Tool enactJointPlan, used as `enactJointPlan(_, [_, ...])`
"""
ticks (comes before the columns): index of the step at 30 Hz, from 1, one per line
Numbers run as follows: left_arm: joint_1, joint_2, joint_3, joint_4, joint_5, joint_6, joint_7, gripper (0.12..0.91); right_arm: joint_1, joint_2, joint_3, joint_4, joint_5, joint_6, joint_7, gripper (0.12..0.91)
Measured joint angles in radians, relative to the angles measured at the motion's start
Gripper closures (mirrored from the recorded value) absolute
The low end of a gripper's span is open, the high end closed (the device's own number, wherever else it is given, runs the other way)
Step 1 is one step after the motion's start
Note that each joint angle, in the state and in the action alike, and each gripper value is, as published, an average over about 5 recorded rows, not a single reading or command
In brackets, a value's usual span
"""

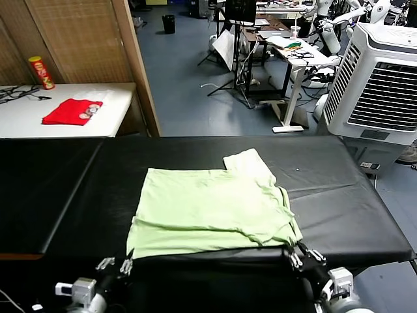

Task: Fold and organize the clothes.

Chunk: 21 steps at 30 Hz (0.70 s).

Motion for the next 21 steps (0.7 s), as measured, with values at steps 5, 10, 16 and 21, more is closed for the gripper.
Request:
enactJointPlan(5, [-0.03, -0.005, -0.016, -0.068, -0.027, 0.033, -0.019, 0.246, 0.122, -0.023, -0.017, -0.042, 0.018, 0.022, 0.021, 0.228])
enactJointPlan(10, [-0.168, 0.012, 0.009, -0.053, -0.078, 0.027, -0.009, 0.232, 0.377, -0.03, -0.088, -0.2, 0.011, 0.017, 0.033, 0.227])
enactJointPlan(16, [-0.471, -0.004, 0.094, 0.13, -0.111, 0.025, -0.003, 0.232, 0.695, -0.013, -0.213, -0.456, 0.012, 0.021, 0.027, 0.227])
enactJointPlan(21, [-0.715, -0.035, 0.177, 0.338, -0.139, 0.046, 0.0, 0.232, 0.922, 0.012, -0.326, -0.705, 0.029, 0.012, 0.03, 0.227])
